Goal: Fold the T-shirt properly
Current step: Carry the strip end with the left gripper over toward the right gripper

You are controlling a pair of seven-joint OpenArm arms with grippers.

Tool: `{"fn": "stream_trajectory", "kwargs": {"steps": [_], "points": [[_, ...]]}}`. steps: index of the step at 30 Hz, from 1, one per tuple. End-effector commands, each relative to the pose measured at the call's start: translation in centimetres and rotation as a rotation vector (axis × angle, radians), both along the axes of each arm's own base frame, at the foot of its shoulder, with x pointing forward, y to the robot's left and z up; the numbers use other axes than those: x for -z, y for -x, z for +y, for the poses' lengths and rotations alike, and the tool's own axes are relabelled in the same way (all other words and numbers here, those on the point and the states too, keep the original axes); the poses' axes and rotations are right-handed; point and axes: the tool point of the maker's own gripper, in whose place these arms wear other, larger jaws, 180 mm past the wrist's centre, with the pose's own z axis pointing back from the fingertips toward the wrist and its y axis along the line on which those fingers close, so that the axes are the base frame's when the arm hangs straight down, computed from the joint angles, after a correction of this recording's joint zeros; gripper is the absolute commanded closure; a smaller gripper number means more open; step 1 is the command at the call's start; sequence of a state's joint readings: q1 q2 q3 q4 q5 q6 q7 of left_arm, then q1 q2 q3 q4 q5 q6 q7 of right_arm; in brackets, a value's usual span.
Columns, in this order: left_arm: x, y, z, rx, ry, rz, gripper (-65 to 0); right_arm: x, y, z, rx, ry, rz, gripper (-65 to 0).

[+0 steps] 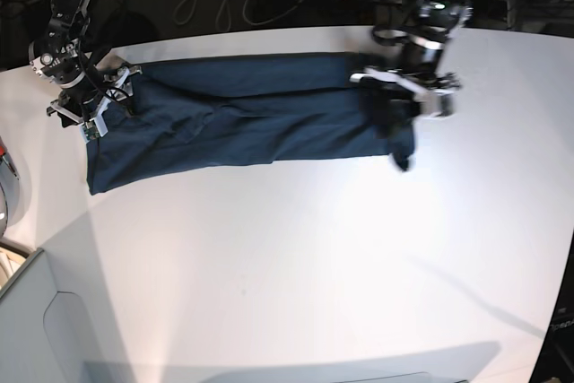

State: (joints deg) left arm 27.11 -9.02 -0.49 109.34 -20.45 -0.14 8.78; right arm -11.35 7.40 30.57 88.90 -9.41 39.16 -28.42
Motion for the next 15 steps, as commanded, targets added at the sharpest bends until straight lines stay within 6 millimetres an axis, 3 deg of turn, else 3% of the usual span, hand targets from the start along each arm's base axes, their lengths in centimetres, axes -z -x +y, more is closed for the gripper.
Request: {"fn": "stream_trajectory", "kwargs": {"steps": [1, 3, 7, 10, 15], "points": [[-1.0, -0.2, -1.5, 0.019, 0.014, -0.039, 0.0, -0.6, -0.4, -0.2, -0.018, 0.013, -0.017, -42.5], [-1.7, -0.7, -5.7, 0.099, 0.04, -0.068, 0.0, -0.6, -0.4, -0.2, -0.018, 0.013, -0.017, -42.5], [0.2, -0.6, -12.7, 0.232, 0.03, -0.053, 0.0, -0.8, -0.8, -0.2, -0.017, 0.014, -0.024, -42.5], [1.6, -1.0, -15.6, 0.282, 0.005, -0.036, 0.0, -0.9, -0.9, -0.3, -0.017, 0.016, -0.025, -42.5], [3.4, -1.6, -17.7, 0.329, -0.013, -0.008, 0.0, -0.9, -0.9, -0.3, -0.017, 0.016, -0.025, -42.5]]}}
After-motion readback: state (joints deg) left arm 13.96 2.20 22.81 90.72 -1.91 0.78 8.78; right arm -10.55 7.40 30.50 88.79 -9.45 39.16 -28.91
